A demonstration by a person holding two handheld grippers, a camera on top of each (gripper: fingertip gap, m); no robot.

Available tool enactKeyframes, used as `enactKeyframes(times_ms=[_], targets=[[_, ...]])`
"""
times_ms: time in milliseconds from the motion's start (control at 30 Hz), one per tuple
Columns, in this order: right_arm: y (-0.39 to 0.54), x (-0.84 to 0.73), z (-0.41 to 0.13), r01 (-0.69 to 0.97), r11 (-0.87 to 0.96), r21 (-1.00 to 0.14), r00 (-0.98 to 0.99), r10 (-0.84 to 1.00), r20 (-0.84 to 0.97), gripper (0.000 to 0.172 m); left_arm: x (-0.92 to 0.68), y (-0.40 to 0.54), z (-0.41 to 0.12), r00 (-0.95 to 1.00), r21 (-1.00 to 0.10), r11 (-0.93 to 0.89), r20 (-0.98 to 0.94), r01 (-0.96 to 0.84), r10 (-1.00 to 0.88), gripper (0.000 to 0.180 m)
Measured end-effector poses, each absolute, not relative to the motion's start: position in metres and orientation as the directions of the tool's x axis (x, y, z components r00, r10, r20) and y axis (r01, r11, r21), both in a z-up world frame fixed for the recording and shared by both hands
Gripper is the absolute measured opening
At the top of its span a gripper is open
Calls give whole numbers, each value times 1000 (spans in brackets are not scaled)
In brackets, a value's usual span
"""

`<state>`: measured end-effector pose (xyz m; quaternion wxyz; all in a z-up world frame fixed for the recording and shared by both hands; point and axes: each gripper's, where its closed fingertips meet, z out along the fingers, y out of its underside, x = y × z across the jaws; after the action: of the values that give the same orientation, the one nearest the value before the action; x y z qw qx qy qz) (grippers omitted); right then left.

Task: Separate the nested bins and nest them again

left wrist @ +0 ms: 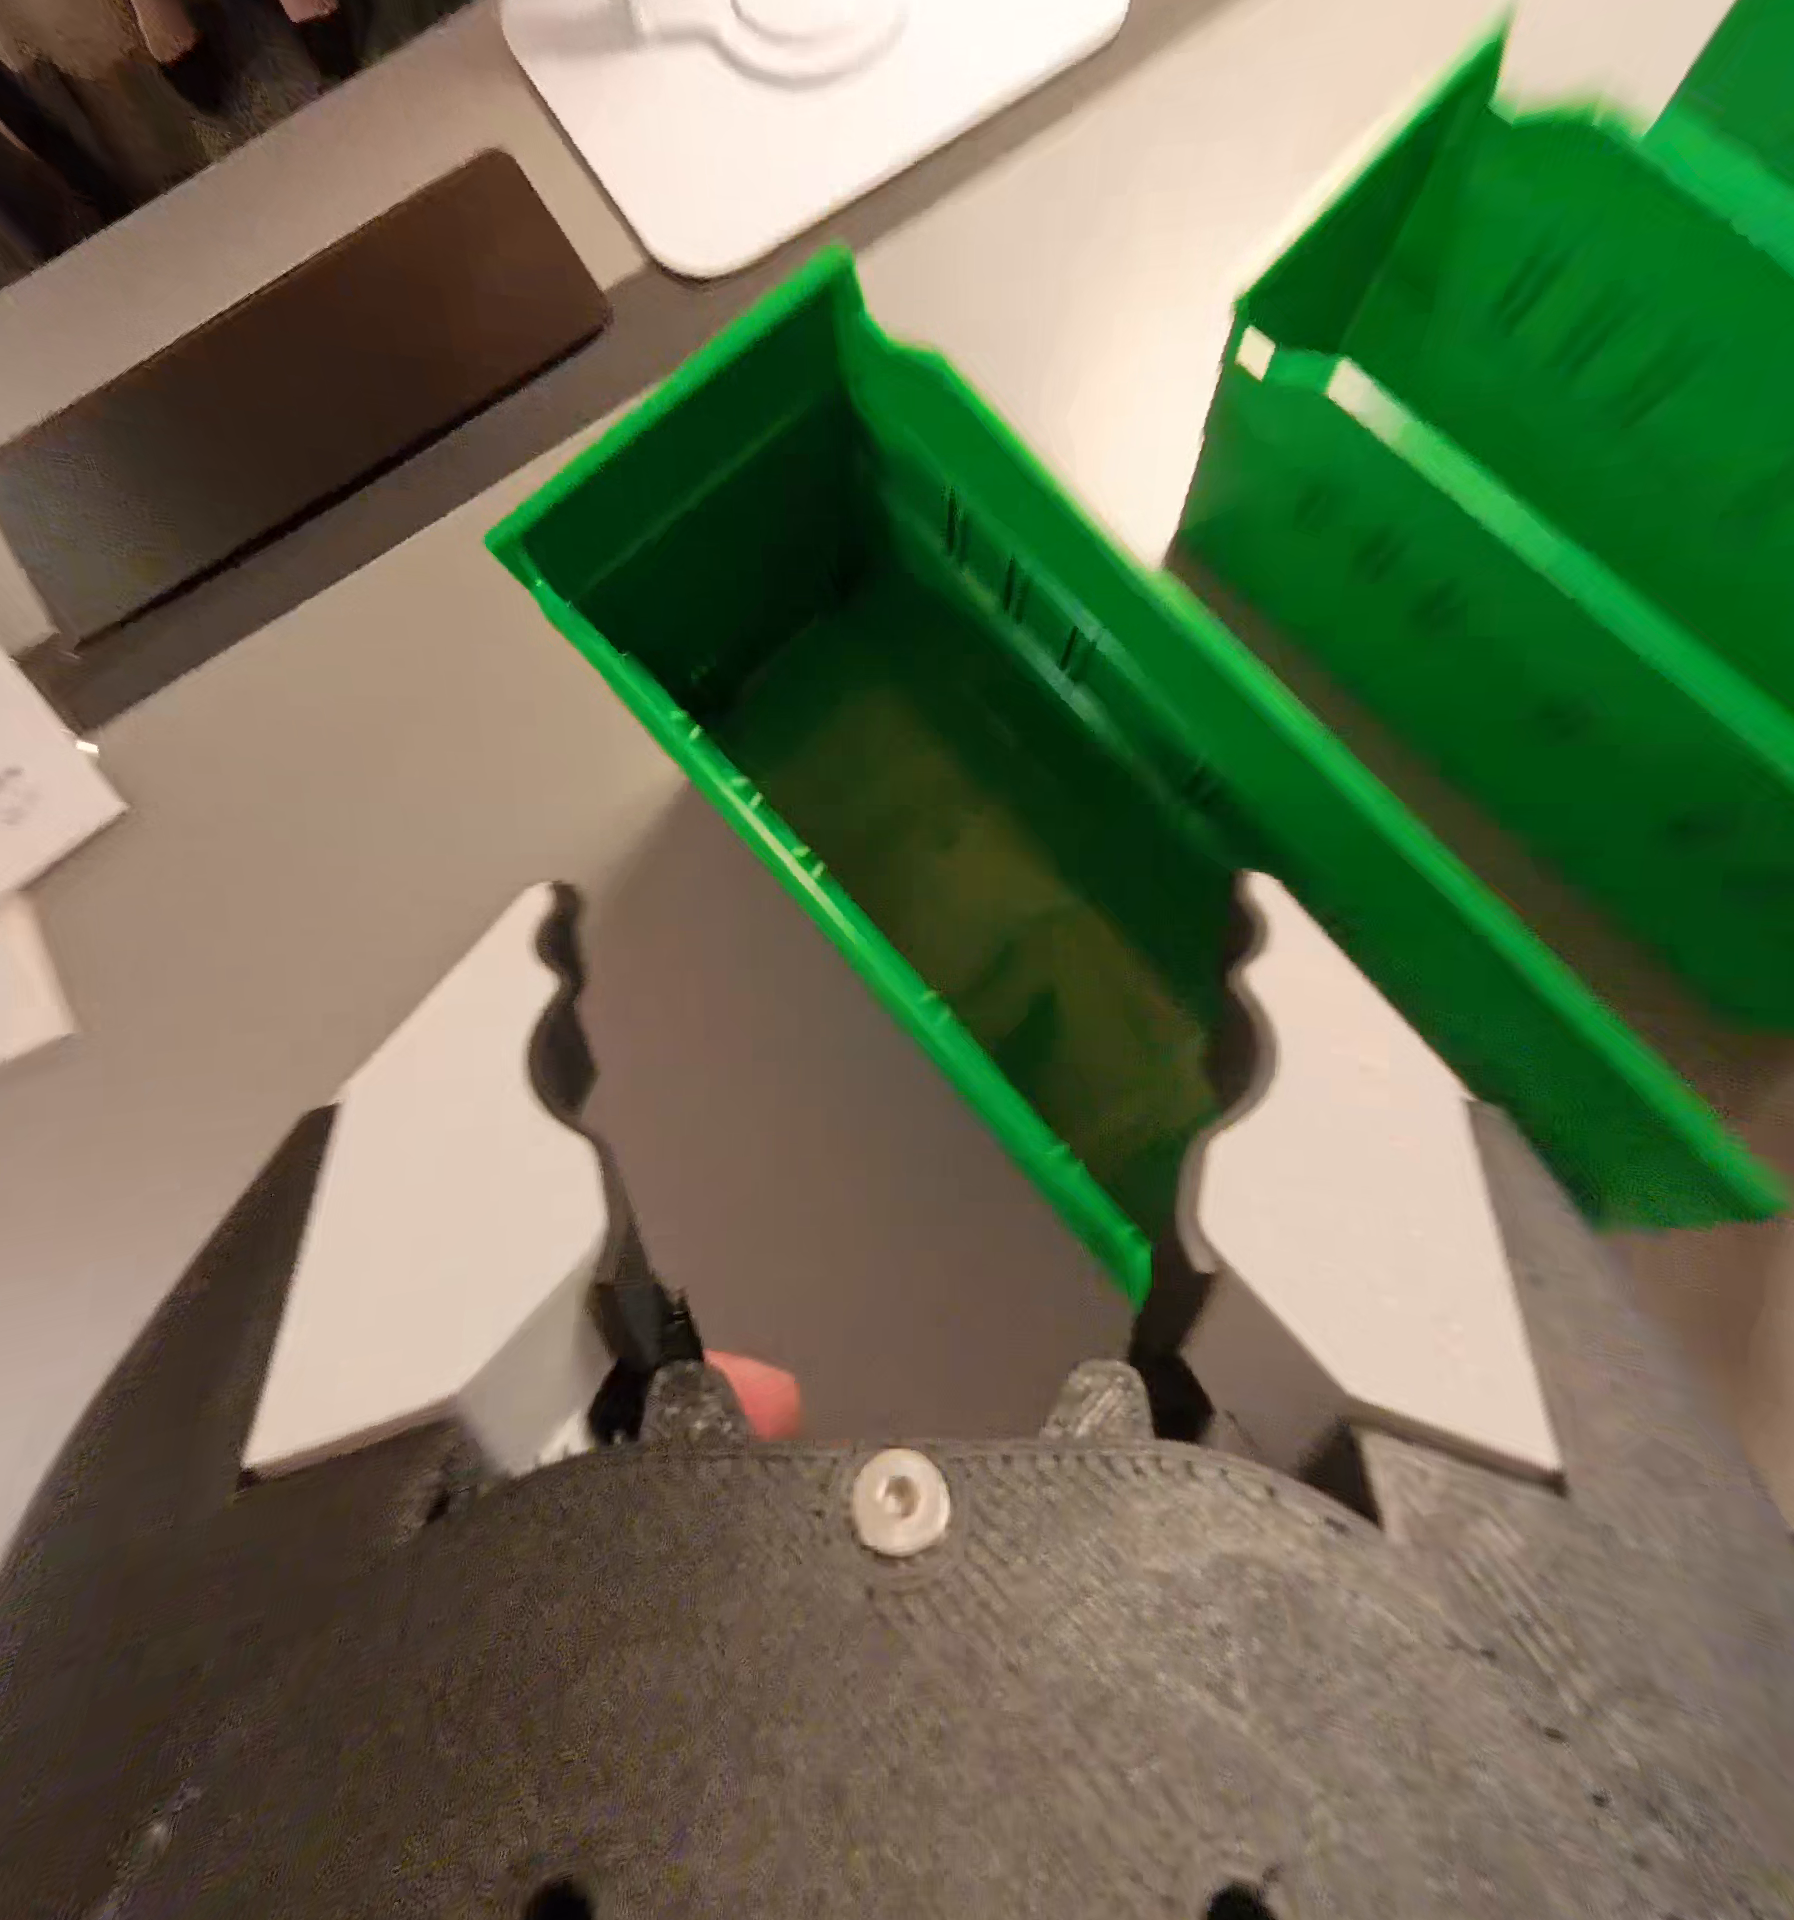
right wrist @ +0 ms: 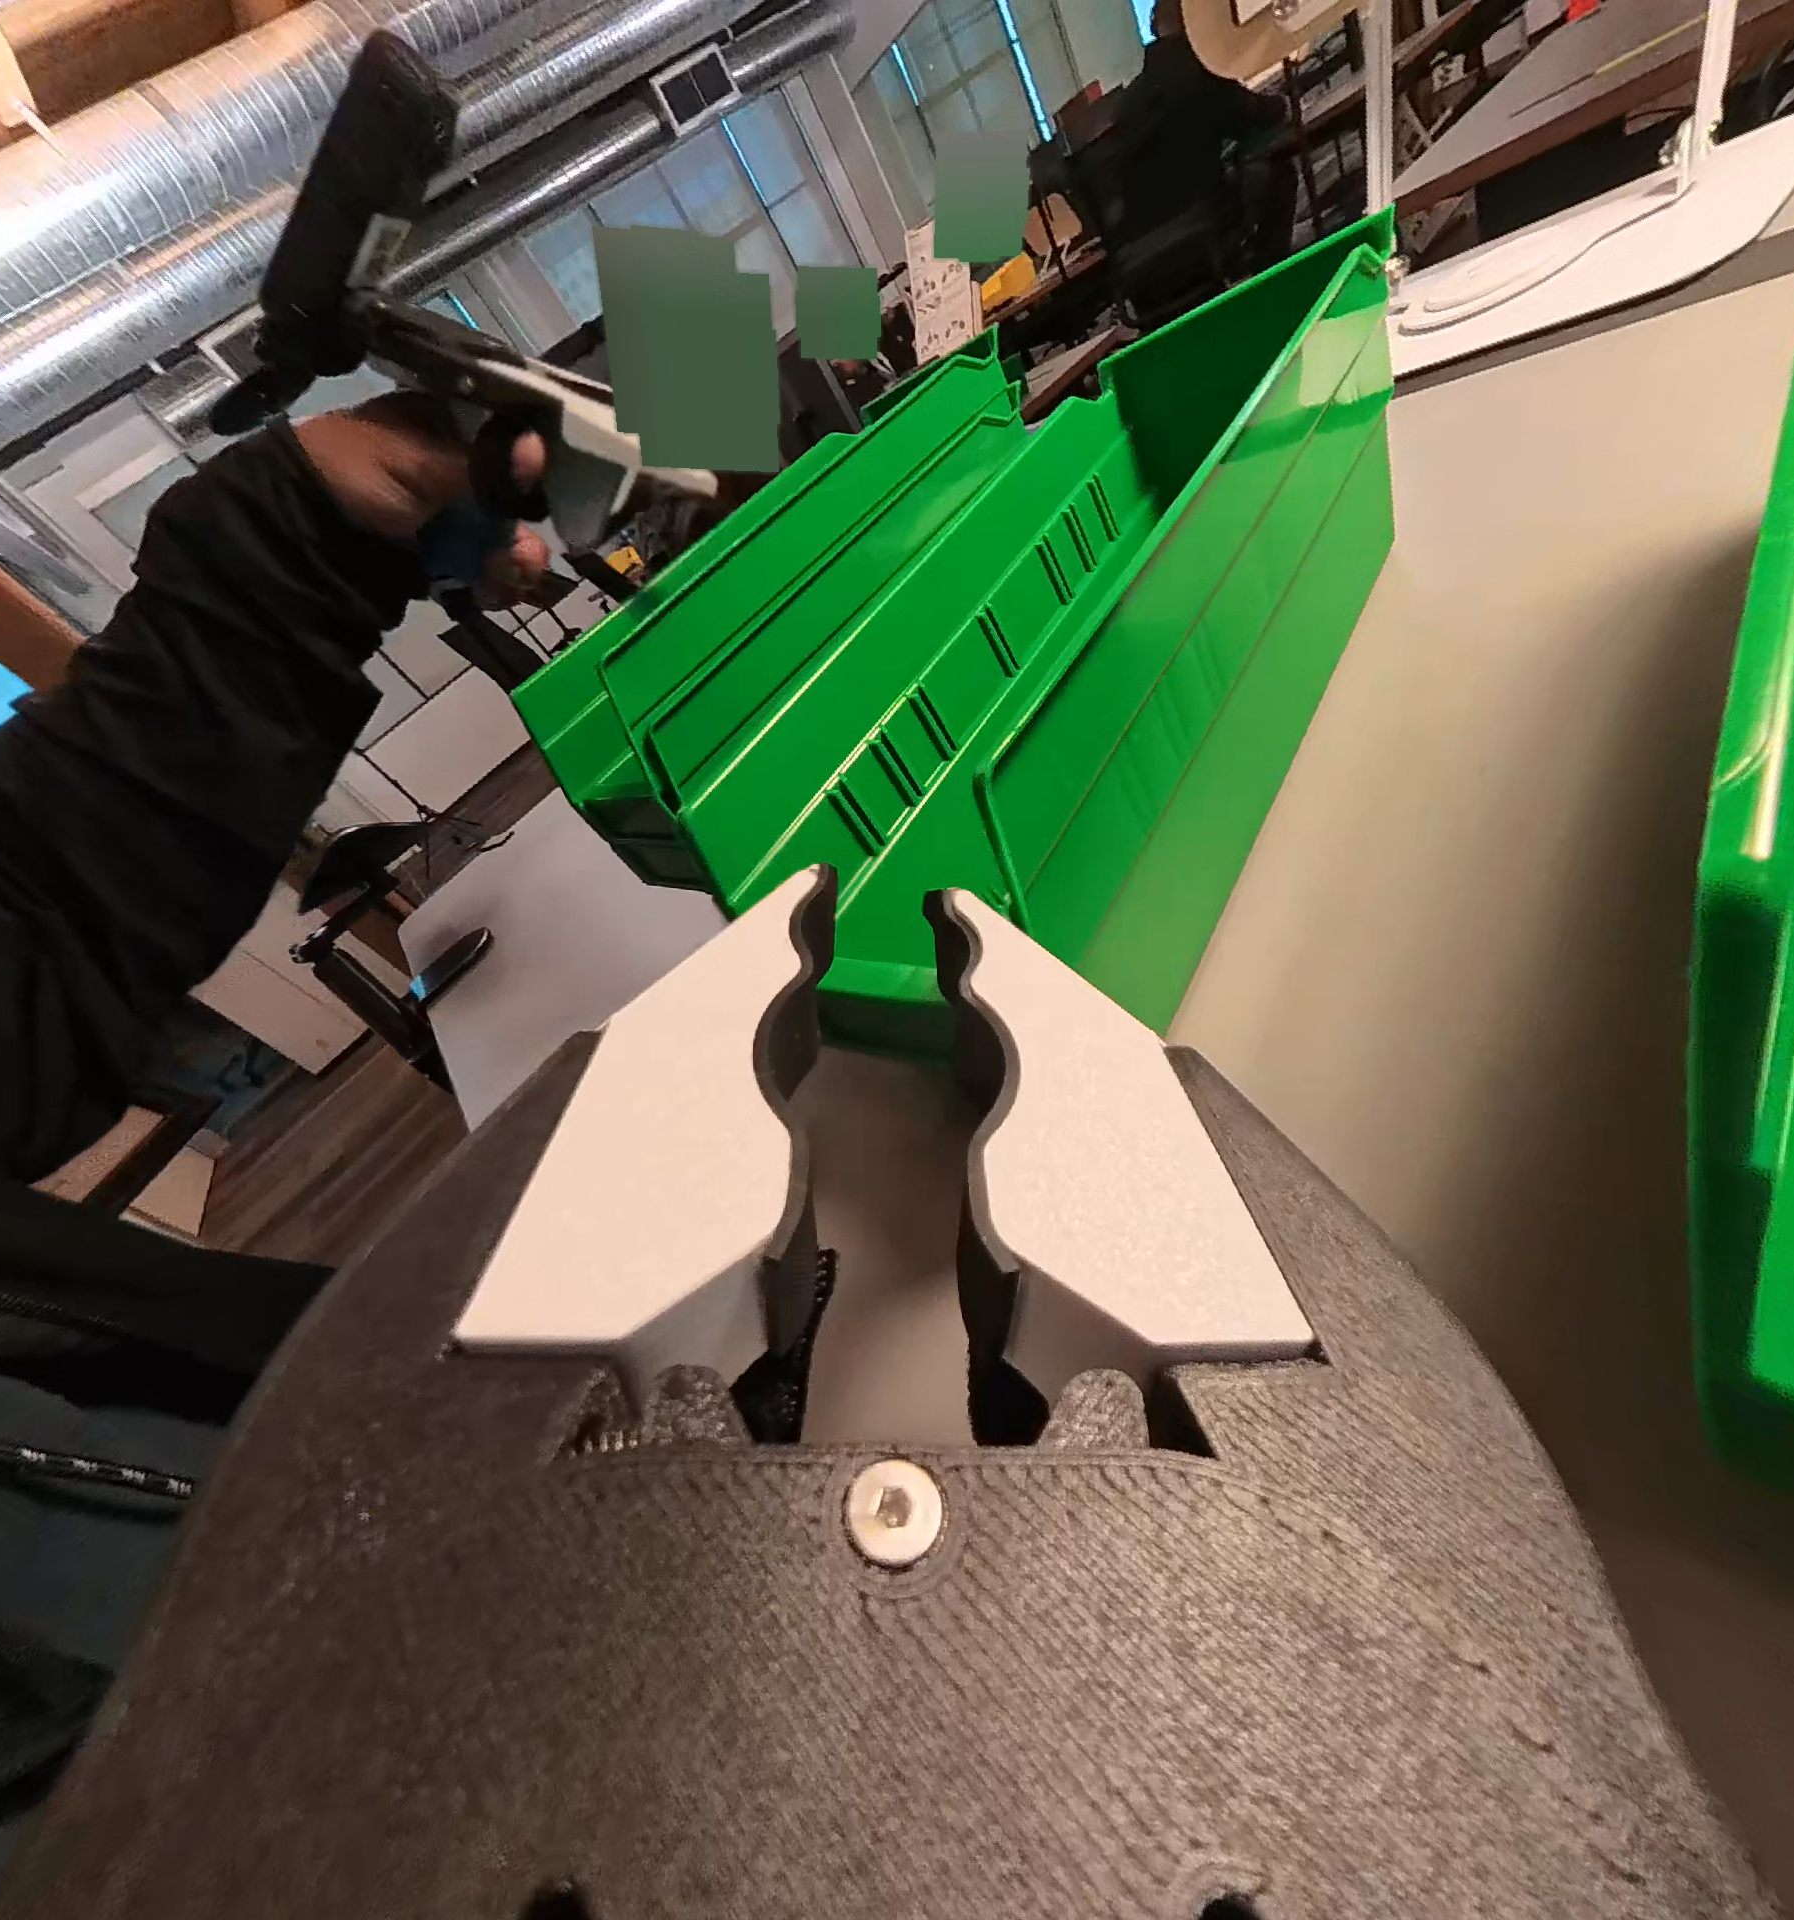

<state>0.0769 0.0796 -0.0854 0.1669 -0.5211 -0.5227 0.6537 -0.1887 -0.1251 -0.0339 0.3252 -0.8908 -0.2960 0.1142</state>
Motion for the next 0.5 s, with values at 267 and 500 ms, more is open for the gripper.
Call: enactKeyframes(times_ms=[267, 500], targets=[[77, 80, -83, 312, -387, -868, -422, 762, -492, 19, -170, -107, -60, 662, -561, -488, 150, 669, 734, 153], [84, 79, -84, 309, -419, -854, -392, 762, -515, 19, -169, -91, -72, 699, -469, -620, -7, 629, 715, 152]])
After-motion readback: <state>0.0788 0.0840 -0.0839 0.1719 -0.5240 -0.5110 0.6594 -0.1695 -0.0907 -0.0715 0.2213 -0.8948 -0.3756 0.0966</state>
